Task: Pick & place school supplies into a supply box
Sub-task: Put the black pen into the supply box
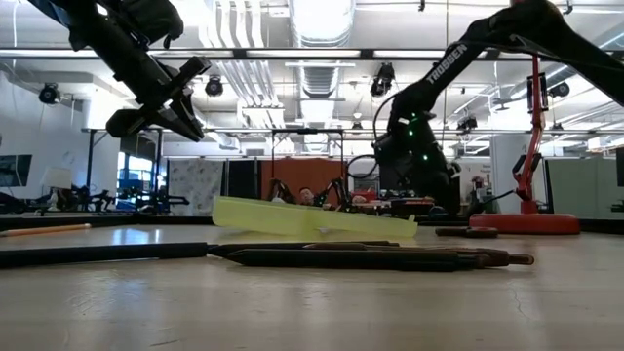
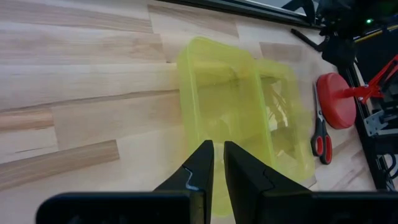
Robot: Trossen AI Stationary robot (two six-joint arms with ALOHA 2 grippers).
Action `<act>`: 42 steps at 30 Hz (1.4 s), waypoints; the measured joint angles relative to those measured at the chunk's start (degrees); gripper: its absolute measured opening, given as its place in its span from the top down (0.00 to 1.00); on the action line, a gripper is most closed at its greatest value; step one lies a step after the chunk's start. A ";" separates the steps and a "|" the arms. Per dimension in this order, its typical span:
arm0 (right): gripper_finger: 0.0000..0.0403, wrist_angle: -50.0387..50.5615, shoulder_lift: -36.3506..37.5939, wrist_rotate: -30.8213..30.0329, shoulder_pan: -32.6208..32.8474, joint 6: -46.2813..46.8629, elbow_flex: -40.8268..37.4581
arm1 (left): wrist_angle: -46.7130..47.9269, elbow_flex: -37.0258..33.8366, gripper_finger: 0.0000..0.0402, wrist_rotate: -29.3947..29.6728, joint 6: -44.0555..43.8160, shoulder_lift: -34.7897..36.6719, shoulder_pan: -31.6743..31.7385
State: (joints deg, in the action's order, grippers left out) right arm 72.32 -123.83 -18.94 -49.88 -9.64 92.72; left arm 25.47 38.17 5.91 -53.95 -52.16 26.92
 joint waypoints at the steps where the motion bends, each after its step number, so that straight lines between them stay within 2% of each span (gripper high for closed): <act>1: 0.50 -0.57 0.00 -0.01 -0.49 -0.74 -0.35 | 0.00 0.00 0.94 0.00 -0.02 0.00 0.00; 6: 0.50 -1.38 0.00 5.67 -4.11 -1.07 -1.27 | 0.00 0.00 0.94 -0.01 -0.85 0.00 0.00; 12: 0.52 -3.21 0.00 8.25 -7.03 -1.36 -2.23 | 0.00 0.00 0.94 -0.01 -0.94 0.00 0.00; 17: 0.57 -6.87 0.52 8.72 -7.51 -2.29 -6.12 | 0.00 -0.02 0.94 0.00 -1.14 0.00 0.00; 23: 0.66 -8.49 0.82 7.88 -7.00 -4.33 -8.98 | 0.01 -0.02 0.94 0.00 -1.66 0.00 0.00; 34: 0.94 -7.72 0.48 10.16 -6.95 -4.79 -8.21 | 0.00 -0.02 0.94 0.00 -1.70 0.00 0.00; 42: 0.96 -5.75 0.62 12.67 -5.39 -4.54 -5.78 | 0.00 -0.02 0.94 0.02 -1.70 0.00 0.00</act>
State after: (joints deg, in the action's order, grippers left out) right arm 66.57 -123.21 -6.28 -55.27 -14.18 86.93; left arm 25.47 38.15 5.93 -55.66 -52.16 26.92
